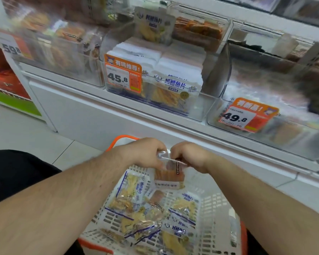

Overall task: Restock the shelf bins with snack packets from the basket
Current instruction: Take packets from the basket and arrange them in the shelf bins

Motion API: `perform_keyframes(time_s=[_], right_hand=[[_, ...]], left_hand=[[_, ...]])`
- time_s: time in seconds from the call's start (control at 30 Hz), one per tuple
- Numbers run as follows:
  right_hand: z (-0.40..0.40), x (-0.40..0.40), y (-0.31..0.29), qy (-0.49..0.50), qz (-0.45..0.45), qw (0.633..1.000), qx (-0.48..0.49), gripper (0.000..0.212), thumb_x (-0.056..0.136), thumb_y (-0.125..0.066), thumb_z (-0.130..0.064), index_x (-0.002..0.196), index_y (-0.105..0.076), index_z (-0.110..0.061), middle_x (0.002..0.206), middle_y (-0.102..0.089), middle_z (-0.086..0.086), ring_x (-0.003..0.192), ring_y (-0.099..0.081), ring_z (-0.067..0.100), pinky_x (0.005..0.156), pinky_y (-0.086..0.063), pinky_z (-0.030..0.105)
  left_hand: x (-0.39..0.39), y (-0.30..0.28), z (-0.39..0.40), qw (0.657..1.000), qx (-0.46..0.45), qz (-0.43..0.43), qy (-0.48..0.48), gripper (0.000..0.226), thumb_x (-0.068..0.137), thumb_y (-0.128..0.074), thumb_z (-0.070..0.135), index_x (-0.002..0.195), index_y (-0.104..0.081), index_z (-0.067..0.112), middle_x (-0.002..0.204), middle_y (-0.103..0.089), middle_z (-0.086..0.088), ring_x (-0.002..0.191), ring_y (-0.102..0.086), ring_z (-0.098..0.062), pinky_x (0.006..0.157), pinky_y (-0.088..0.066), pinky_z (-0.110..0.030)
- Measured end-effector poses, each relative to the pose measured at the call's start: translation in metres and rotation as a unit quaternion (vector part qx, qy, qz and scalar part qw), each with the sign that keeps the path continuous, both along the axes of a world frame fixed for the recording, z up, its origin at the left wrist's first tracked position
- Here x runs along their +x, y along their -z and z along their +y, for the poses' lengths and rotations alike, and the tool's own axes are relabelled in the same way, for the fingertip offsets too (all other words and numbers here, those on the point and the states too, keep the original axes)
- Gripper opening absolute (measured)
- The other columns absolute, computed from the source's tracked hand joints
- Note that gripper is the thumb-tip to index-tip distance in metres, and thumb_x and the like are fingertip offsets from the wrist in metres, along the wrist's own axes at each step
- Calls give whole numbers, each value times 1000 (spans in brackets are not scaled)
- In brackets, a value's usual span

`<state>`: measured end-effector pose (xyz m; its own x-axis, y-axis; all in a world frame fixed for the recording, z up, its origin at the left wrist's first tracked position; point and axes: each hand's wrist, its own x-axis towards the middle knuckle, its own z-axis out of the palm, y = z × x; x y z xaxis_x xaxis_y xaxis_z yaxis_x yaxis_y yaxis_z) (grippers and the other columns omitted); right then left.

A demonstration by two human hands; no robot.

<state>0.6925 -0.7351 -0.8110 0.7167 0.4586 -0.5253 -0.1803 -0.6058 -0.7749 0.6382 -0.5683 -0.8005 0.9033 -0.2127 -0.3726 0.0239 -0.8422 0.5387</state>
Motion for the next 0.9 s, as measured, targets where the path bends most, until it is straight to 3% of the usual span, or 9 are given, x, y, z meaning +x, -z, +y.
perform_keyframes(time_s=[0.1, 0.2, 0.27, 0.37, 0.47, 0.6, 0.7, 0.83, 0.9], right_hand=[[-10, -1, -32, -40, -15, 999, 1, 24, 80, -54, 6, 62, -49, -10, 55, -44, 0, 49, -43, 14, 49, -37, 24], [-27, -1, -61, -58, -18, 998, 27, 22, 88, -56, 4, 70, -59, -10, 65, -64, 5, 52, -57, 11, 56, -45, 25], [-40, 0, -76, -46, -24, 997, 64, 24, 90, -59, 2, 72, -62, -13, 70, -65, 6, 56, -59, 12, 62, -47, 28], [-62, 4, -96, -45, -63, 994, 82, 15, 89, -64, 3, 84, -63, -12, 68, -64, 0, 64, -61, 12, 65, -50, 29], [-82, 7, -108, -59, -111, 991, 46, 11, 87, -69, 3, 96, -63, 3, 79, -71, 15, 73, -68, 19, 68, -50, 33], [-100, 15, -127, -28, -222, 975, 18, 9, 86, -71, 0, 94, -67, 1, 89, -74, 21, 84, -71, 35, 76, -57, 45], [-117, 20, -145, 4, -292, 956, 4, 13, 86, -72, -2, 98, -69, -2, 87, -73, 20, 75, -71, 28, 72, -60, 39], [-145, 28, -166, 32, -373, 927, -17, 8, 83, -75, -6, 88, -70, -9, 84, -73, 15, 79, -71, 34, 77, -58, 54], [-160, 33, -176, 73, -398, 914, 8, 9, 83, -76, -6, 89, -70, -9, 83, -73, 14, 71, -68, 29, 76, -58, 47]], left_hand=[[-4, -11, -10, 998, -56, -27, -26, 21, 79, -81, 27, 81, -60, 28, 83, -64, 11, 78, -62, -12, 68, -47, -26], [-7, -22, -14, 989, -129, -26, -65, 16, 80, -81, 22, 81, -66, 27, 83, -73, 5, 79, -71, -13, 74, -58, -36], [-9, -29, -15, 980, -173, -43, -87, 15, 80, -81, 18, 78, -68, 25, 78, -75, 2, 73, -72, -15, 72, -60, -42], [-8, -41, -18, 957, -248, -75, -132, 16, 81, -79, 11, 78, -67, 21, 73, -73, 0, 64, -66, -13, 64, -50, -30], [-3, -56, -27, 919, -339, -97, -179, 15, 84, -73, 4, 83, -64, 15, 72, -74, -1, 64, -66, -12, 62, -47, -30], [11, -77, -54, 874, -419, -130, -209, 18, 86, -69, -2, 80, -61, 14, 68, -72, 3, 57, -64, -7, 55, -45, -25], [25, -92, -77, 856, -445, -159, -208, 21, 85, -69, -2, 78, -60, 15, 64, -70, 6, 55, -63, -5, 54, -45, -24], [45, -112, -99, 866, -431, -194, -166, 18, 86, -70, 4, 78, -63, 18, 69, -73, 6, 62, -67, -6, 55, -50, -20], [59, -123, -103, 873, -401, -241, -137, 14, 85, -73, 12, 82, -66, 23, 77, -73, 8, 70, -67, -5, 63, -52, -18]])
